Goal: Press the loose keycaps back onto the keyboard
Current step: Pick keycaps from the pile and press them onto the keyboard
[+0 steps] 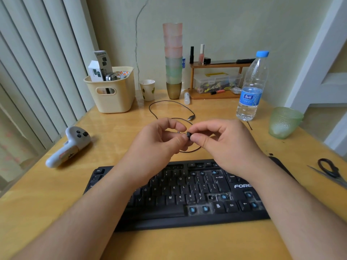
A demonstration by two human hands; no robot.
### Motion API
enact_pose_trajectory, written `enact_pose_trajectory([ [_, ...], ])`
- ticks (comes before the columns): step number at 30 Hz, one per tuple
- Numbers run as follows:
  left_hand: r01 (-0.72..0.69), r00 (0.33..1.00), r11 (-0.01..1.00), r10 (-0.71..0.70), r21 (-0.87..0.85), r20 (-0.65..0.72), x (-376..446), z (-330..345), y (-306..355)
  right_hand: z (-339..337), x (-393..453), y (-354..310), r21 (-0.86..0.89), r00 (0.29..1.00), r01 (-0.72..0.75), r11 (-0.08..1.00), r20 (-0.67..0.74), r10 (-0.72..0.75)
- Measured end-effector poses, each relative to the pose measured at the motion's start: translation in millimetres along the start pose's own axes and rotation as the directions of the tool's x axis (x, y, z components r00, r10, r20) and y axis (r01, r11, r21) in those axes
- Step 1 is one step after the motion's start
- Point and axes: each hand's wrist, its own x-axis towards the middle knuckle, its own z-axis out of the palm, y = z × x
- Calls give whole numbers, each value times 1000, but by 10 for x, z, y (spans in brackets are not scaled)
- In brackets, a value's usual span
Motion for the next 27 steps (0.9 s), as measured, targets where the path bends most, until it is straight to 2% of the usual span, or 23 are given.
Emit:
enact_pose_trajectory([
  [4,-2,1000,1000,2,5,25,-4,2,-4,-28,1,19,-11,998,59,998,37,-59],
  [7,-14,999,1000,14,6,43,-7,18,2,-61,19,60,31,1000,16,999,17,-16],
  [10,-7,998,1000,6,15,61,-17,30,-6,-105,27,95,10,996,-17,1000,85,16],
  [13,9,994,993,-22,119,103,-24,57,-44,-179,25,110,-65,983,-52,996,170,63],
  [14,-8,994,978,-16,207,112,-20,67,-78,-233,45,107,-122,974,-75,990,206,99],
  [15,-55,993,935,15,350,116,-16,71,-114,-300,78,95,-212,956,-99,972,251,153],
  [17,-183,982,744,101,642,162,-10,85,-150,-454,157,59,-421,896,-138,896,332,294],
  [18,-234,972,649,126,724,201,-8,87,-155,-519,193,42,-491,861,-146,859,364,355],
  [20,-276,960,542,119,794,253,2,74,-174,-581,240,38,-566,806,-146,811,407,429],
  [23,-278,957,486,64,829,283,4,47,-171,-548,250,55,-602,763,-142,786,440,474],
  [27,-267,957,486,34,832,287,9,30,-161,-477,238,63,-630,731,-148,762,450,514],
])
